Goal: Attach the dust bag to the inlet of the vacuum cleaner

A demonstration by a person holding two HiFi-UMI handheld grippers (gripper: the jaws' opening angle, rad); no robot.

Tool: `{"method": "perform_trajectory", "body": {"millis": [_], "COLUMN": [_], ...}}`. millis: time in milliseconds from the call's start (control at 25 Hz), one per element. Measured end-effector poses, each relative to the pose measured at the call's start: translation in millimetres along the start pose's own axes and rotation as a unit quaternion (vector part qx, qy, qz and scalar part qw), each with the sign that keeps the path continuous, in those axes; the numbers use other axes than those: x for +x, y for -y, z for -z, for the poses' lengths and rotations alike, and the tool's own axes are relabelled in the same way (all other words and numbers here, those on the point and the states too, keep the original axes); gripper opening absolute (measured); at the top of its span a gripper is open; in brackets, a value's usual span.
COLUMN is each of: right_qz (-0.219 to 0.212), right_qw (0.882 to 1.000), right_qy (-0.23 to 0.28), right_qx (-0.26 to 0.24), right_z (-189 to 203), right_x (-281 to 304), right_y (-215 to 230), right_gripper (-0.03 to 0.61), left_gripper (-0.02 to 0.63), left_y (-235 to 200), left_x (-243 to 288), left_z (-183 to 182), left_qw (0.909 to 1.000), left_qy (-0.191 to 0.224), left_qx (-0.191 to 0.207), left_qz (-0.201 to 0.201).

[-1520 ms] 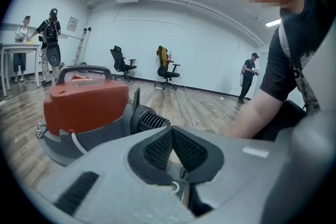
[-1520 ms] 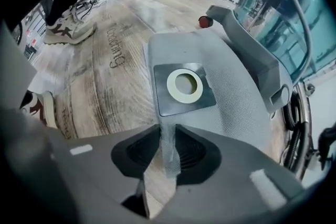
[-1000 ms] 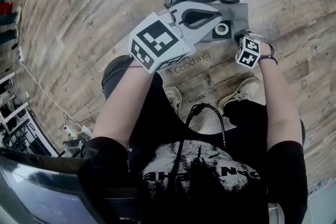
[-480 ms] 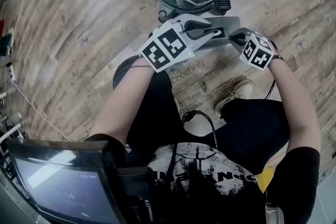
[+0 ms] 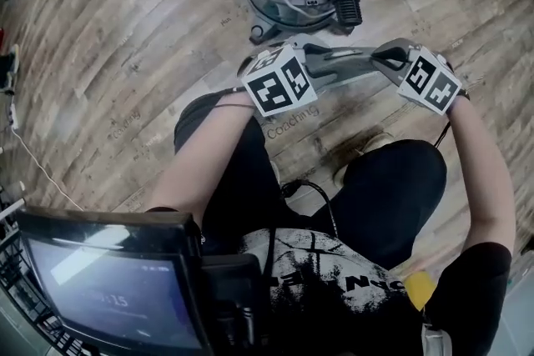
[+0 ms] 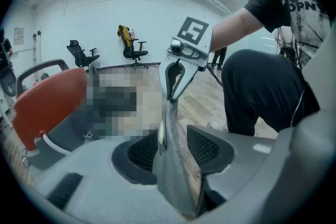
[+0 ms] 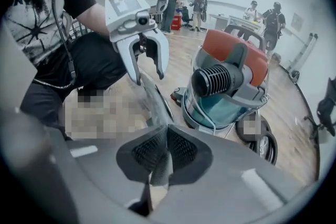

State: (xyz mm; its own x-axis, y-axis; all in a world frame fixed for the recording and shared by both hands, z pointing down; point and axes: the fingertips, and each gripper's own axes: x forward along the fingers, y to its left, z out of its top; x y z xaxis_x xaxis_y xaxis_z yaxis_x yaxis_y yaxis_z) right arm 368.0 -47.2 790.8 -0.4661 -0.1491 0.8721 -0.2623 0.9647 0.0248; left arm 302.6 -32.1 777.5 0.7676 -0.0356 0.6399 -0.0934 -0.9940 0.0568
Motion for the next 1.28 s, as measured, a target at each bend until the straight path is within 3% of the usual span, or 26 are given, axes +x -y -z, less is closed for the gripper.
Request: {"method": "perform_trajectory", "body": {"millis": [200,280,520,680,760,960,1040,1160,1280], "right_qz": [0.001,0.002,0.006,-0.002,-0.003,0.009,0.023,0.025,0.034], "right_qw": [0.999,0.999,0.998,0.997,0.997,0.996,0.996,0.996,0.997], "right_qy": [0.031,0.037,0.056,0.070,0.074,0.087,0.083,0.080,0.062], "right_qx": [0.010,0.017,0.023,0.014,0.013,0.019,0.005,-0.011,-0.035], "right_z": [-24,-25,-32,-41,-43,-42,-42,-49,-54], "right_x": [-22,-30,-48,-51,-52,-55,-56,-56,-52], "right_y": [-2,-2,2,-3,-5,0,1,-2,-5], "right_gripper": [0.014,0.012,0.012,0.012,0.012,0.022,0.057,0.188,0.216], "left_gripper": [0.179,0.140,0.129,0.117,0.045,0.028,0.028,0.028,0.028], "left_y": [-3,-5,-10,-10,-11,-17,-21,-24,-25], "left_x": [1,-1,0,7,6,-7,-9,-13,-15], "left_z": [2,-1,1,5,5,-7,-10,-15,-23], "left_qw": [1.0000,0.9997,0.9991,0.9978,0.9962,0.9949,0.9936,0.9927,0.9929], "left_qy": [0.004,0.012,0.006,-0.016,-0.022,-0.017,-0.029,-0.036,-0.033], "left_qx": [0.003,0.012,0.029,0.053,0.068,0.074,0.086,0.096,0.098], "left_qz": [-0.008,-0.019,-0.031,-0.036,-0.050,-0.067,-0.067,-0.062,-0.059]}}
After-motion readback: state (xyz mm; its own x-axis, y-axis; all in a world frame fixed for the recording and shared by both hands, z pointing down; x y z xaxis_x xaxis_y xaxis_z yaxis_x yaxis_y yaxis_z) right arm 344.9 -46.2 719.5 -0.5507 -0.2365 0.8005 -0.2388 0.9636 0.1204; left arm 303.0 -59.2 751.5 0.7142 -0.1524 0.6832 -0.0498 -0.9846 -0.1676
